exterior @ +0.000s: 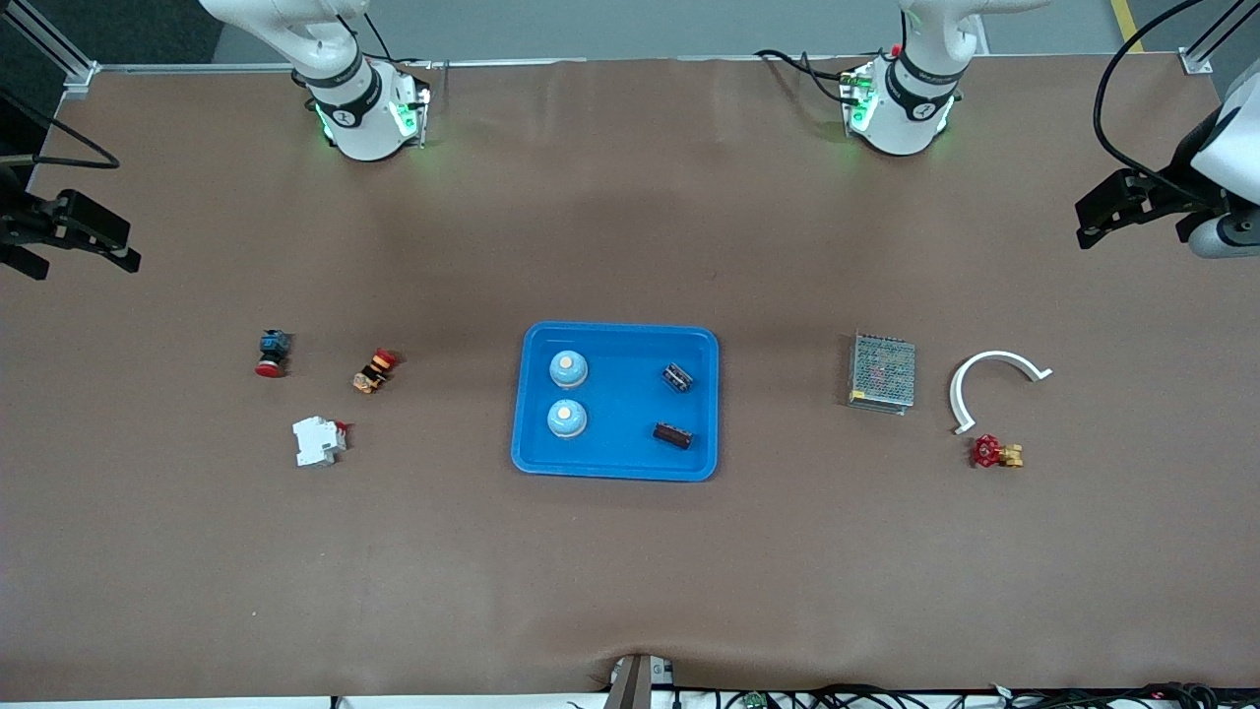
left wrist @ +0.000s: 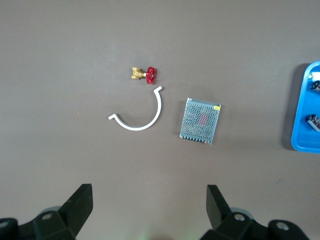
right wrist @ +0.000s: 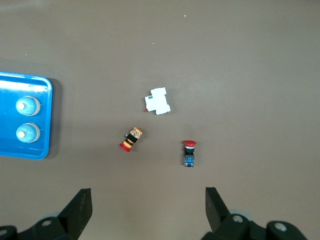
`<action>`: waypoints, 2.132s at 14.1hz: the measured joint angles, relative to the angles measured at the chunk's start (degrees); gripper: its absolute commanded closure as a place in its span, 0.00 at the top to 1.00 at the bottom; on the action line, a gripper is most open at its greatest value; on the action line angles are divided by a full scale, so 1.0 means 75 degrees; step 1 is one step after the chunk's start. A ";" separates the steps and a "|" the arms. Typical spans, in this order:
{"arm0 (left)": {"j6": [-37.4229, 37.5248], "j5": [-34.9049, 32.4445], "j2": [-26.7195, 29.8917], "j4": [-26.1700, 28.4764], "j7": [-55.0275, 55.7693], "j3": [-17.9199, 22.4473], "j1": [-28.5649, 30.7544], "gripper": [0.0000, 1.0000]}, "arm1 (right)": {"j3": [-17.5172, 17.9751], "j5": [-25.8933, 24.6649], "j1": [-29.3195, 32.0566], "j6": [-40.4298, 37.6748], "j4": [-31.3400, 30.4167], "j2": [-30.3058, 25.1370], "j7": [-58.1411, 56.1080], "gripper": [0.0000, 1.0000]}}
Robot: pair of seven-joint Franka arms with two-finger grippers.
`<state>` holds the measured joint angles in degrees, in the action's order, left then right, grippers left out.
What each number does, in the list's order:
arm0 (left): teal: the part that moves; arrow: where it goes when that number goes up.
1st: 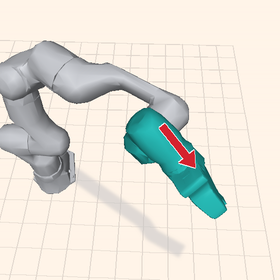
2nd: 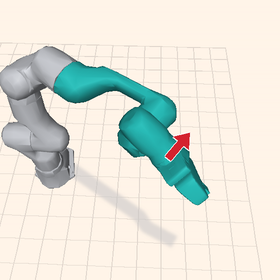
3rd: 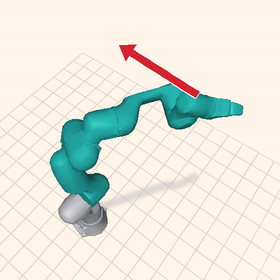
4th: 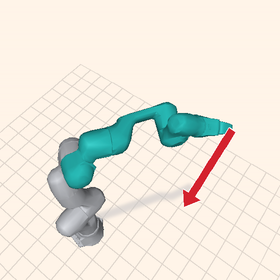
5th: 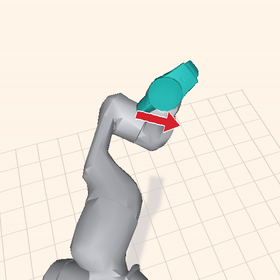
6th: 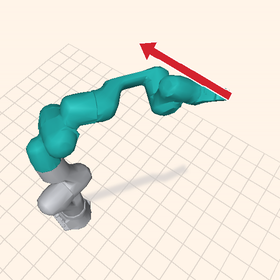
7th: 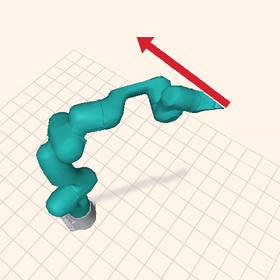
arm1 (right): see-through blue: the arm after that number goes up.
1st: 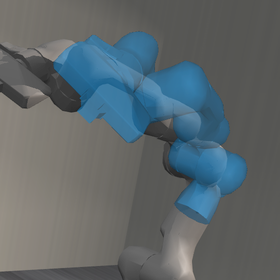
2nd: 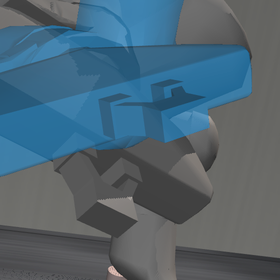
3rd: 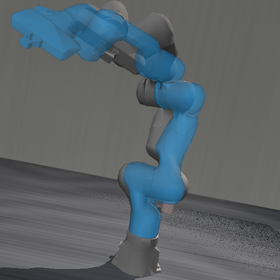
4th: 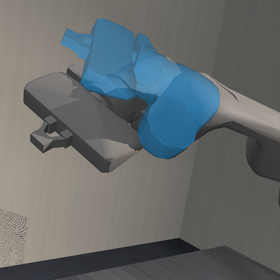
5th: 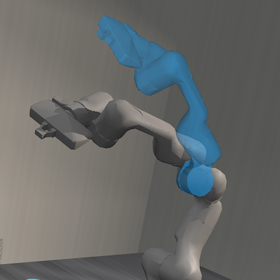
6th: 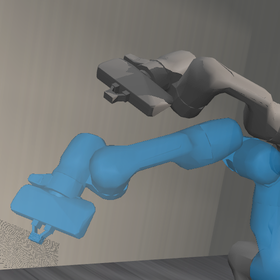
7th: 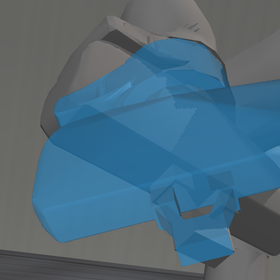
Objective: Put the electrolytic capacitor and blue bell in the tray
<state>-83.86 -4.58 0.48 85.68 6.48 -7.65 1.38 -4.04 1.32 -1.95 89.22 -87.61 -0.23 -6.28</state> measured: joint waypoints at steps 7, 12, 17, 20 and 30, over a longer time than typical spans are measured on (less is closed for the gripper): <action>0.0129 0.0270 0.0000 -0.0001 0.0000 -0.0005 -0.0011 1.00 | 0.0077 0.0005 0.0001 0.0378 -0.1041 -0.0788 0.0064 1.00; 0.0130 0.0270 0.0000 -0.0001 0.0000 0.0003 -0.0006 1.00 | 0.0074 -0.0005 0.0002 0.0717 -0.1742 -0.1306 0.0162 1.00; 0.0129 0.0270 0.0000 -0.0021 0.0000 0.0004 -0.0005 1.00 | 0.0070 -0.0005 0.0004 0.0760 -0.1756 -0.1309 0.0167 1.00; 0.0129 0.0270 0.0000 -0.0021 0.0000 0.0004 -0.0005 1.00 | 0.0064 -0.0006 0.0007 0.0760 -0.1756 -0.1309 0.0169 1.00; 0.0129 0.0271 0.0000 -0.0021 0.0000 0.0005 -0.0003 1.00 | 0.0026 -0.0048 0.0014 0.0760 -0.1756 -0.1309 0.0170 1.00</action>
<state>-82.89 -2.55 0.48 85.52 6.47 -7.61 1.36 -3.84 0.97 -1.85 94.92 -100.78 -10.05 -5.01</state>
